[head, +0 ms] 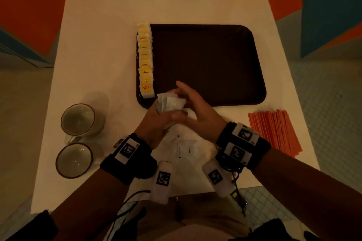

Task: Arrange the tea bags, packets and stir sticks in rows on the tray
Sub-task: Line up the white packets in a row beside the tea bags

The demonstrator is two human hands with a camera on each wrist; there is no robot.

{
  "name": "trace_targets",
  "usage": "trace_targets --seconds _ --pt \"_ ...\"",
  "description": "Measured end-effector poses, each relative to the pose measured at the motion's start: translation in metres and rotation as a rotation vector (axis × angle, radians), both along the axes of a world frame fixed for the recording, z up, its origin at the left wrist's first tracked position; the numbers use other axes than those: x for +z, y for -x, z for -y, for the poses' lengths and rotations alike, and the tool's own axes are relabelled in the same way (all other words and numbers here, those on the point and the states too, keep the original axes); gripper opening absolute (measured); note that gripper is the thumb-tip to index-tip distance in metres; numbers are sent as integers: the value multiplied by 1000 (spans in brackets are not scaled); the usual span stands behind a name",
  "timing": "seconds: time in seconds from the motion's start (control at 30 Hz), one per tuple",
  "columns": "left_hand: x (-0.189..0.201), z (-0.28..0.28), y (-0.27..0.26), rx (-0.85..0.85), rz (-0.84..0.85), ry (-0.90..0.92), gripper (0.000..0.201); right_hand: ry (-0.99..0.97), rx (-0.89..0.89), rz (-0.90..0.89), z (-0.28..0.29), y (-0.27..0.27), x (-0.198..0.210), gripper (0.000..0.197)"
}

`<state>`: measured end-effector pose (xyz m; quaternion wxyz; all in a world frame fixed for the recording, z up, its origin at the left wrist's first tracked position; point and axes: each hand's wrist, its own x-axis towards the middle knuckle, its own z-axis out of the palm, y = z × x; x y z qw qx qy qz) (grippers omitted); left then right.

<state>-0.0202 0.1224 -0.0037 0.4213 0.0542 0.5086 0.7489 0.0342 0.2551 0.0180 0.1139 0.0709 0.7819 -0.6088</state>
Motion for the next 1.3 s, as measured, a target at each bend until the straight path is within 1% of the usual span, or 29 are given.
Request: trace_targets --seconds 0.03,0.07,0.13,0.23,0.3,0.37,0.47,0.53,0.6,0.63,0.67,0.7,0.73,0.77,0.8,0.87,0.97,1.0,1.1,1.13,1.2,1.3 --pt "0 -2 2 35 -9 -4 44 139 -124 11 4 2 0 64" --pt "1 -5 3 65 -14 -1 42 238 -226 32 7 6 -1 55" --pt "3 -13 8 97 -47 25 46 333 -327 68 13 17 -3 48" --pt "5 -24 17 91 -112 73 49 400 -379 57 16 31 -4 42" --pt "5 -29 25 29 -140 103 53 421 -388 39 14 38 -4 41" --pt "4 -31 35 -28 -187 135 66 429 -376 46 11 44 -7 40" --pt "1 -31 56 -66 -214 183 88 448 -368 83 3 49 -11 40" --pt "-1 -34 69 -117 -308 303 102 481 -379 97 -3 55 -11 37" --pt "-1 -38 79 -161 -447 406 106 518 -419 98 -11 64 -10 35" --pt "-2 -41 85 -148 -483 411 101 525 -448 98 -17 71 -10 35" --pt "0 -44 89 -110 -484 402 88 532 -471 96 -22 79 -10 35" --pt "3 -47 94 -81 -495 405 70 528 -490 98 -28 86 -10 35" --pt "6 -50 99 -63 -517 436 55 518 -506 100 -33 96 -12 35" --pt "7 -53 106 -57 -533 475 45 505 -510 102 -39 105 -12 37" --pt "7 -56 115 -56 -533 500 39 488 -510 106 -44 115 -14 39" --pt "5 -63 135 -45 -516 524 37 453 -488 120 -53 140 -19 43" --pt "-3 -78 171 -42 -579 620 32 399 -453 176 -68 181 -32 56" --pt "-7 -83 183 -29 -575 650 29 373 -446 195 -74 194 -37 58" --pt "-21 -97 214 4 -488 683 23 197 -437 208 -88 226 -50 55" --pt "-25 -101 223 -2 -482 700 23 139 -434 199 -92 235 -55 54" --pt "-36 -106 237 -46 -533 748 24 49 -422 189 -97 247 -62 52" --pt "-51 -110 251 -110 -645 857 24 -88 -356 196 -101 261 -78 50"
